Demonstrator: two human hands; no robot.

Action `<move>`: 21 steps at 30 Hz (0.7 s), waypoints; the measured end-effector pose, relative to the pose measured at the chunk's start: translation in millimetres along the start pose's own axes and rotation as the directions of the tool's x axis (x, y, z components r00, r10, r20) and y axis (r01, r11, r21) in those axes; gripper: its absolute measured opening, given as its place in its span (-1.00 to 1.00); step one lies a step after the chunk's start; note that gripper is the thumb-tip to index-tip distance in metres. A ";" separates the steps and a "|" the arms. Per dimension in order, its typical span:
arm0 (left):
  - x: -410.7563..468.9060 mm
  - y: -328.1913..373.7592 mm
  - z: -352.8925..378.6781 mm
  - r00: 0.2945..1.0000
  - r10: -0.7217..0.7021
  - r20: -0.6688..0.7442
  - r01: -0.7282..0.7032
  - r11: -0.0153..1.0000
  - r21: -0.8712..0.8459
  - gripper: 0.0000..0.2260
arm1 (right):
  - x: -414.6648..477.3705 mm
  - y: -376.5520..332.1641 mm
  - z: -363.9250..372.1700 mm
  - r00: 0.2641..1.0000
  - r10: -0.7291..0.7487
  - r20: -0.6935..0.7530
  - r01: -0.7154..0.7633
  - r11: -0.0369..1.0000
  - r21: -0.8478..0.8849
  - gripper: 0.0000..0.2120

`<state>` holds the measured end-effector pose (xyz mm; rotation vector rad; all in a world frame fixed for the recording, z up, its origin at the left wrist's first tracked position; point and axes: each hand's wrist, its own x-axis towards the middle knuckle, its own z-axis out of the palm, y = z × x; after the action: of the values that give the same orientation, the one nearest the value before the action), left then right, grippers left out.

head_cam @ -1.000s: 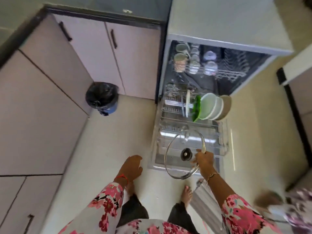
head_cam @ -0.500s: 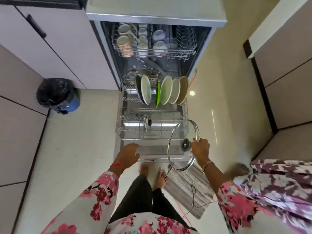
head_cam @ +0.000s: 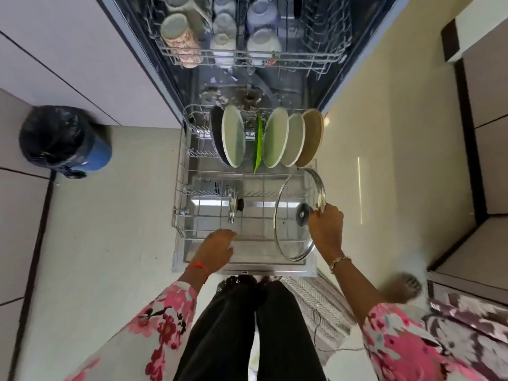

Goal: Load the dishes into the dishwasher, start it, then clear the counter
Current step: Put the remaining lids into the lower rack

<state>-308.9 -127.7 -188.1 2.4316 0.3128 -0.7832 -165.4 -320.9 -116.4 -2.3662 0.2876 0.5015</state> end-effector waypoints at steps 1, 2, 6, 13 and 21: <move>15.1 -6.6 7.5 1.000 0.000 0.021 -0.001 1.000 0.014 -0.60 | 9.6 0.8 11.8 1.000 -0.022 0.005 0.022 1.000 -0.017 -0.57; 28.6 -12.5 14.9 0.999 -0.001 0.041 0.000 1.000 0.027 -0.59 | 17.4 2.3 22.6 0.999 -0.047 0.002 0.047 0.998 -0.030 -0.58; 74.0 -30.6 47.6 0.995 -0.031 0.094 0.026 0.998 0.055 -0.59 | 42.0 14.2 69.0 0.991 -0.132 0.001 0.132 0.989 -0.068 -0.71; 109.4 -51.1 97.7 0.984 -0.025 0.179 0.017 0.999 0.044 -0.63 | 70.6 29.4 122.5 0.990 -0.139 0.024 0.141 0.986 -0.091 -0.84; 104.9 -49.6 109.6 1.000 -0.024 -0.005 0.023 0.997 -0.073 -0.73 | 87.6 38.4 153.3 0.976 -0.201 0.081 0.216 0.939 -0.266 -0.79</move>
<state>-294.3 -145.4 -346.1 2.3659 0.3669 -0.7613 -141.7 -252.0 -281.7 -2.6077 -0.0636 0.5288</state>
